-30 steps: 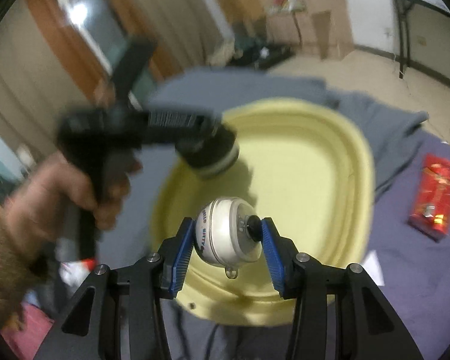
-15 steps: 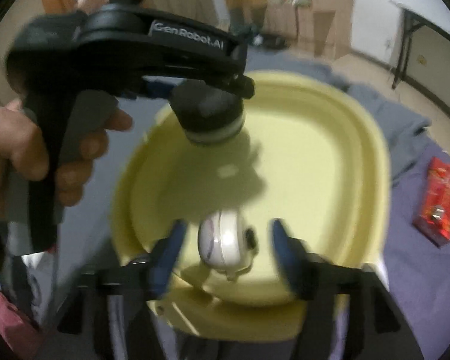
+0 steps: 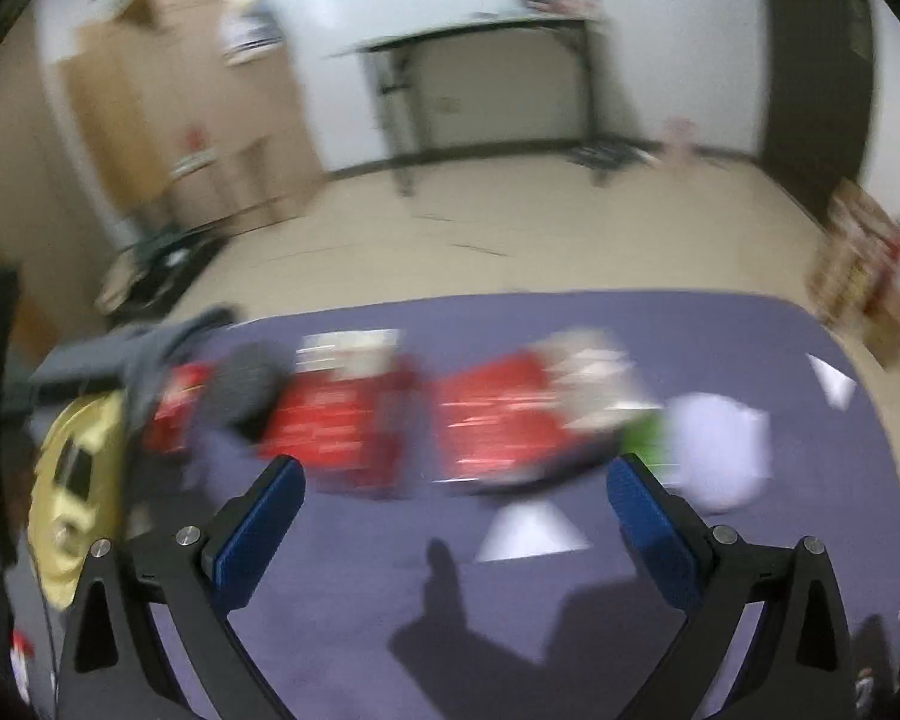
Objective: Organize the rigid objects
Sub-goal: 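Grasp the red lighter with the left tool while the right tool grasps the red-silver box, then lower the lighter and red-silver box into the yellow tray and open both tools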
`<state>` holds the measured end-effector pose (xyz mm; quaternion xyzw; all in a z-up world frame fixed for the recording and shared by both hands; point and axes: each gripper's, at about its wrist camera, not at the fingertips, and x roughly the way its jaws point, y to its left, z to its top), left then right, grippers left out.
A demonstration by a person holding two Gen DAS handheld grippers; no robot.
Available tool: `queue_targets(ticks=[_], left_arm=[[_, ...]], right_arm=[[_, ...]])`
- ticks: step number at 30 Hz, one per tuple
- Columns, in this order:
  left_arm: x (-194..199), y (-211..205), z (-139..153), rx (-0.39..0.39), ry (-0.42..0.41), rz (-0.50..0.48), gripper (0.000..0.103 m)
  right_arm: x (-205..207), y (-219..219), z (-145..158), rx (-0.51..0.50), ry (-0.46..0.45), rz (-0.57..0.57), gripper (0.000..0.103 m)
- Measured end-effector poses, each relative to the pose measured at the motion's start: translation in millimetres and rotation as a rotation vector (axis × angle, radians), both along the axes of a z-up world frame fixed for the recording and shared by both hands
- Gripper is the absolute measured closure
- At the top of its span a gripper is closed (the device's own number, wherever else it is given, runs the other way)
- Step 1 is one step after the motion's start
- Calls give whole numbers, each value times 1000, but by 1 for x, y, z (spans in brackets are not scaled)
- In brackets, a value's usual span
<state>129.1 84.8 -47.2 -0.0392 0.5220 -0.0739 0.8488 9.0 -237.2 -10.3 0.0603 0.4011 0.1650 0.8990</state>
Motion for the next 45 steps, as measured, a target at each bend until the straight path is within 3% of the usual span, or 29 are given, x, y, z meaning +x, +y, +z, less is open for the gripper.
queue_targets(ticks=[3,8,12,15,20,21,22,23,25,29,32,38,45], left_arm=[[0,-10,-16,31,29,-3,23],[5,-7,-24,14,47,33,36],[6,1,-29,-10,64,65,48],[6,0,-31,-1,57,72,48],[4,-6,-31,26,47,68,48],[4,-6,-30,29,48,68,52],[5,-5,-30,45,45,75,76],[6,-4,-29,72,40,86,79],[8,0,-29,35,47,96,79],[7,-1,-31,44,41,88,79],[6,-3,-30,53,35,84,79],[2,6,-21,1,24,98,79],[-20,25,13,-57,-40,106,79]], right_arm=[[11,-27,-2,34,33,-54,0],[20,-21,-5,33,43,-2,0],[26,-42,-2,-2,31,31,0],[54,-69,-16,-21,38,38,0],[72,-60,-28,-32,48,55,0],[73,-58,-29,-43,52,61,0],[76,-56,-31,-53,51,68,0],[78,-55,-33,-64,50,76,0],[84,-46,-38,-93,47,87,0],[97,-35,-53,-127,63,88,1],[102,-31,-56,-130,47,102,11],[99,-28,-59,-170,-1,128,12],[83,-37,-36,-132,-97,108,12]])
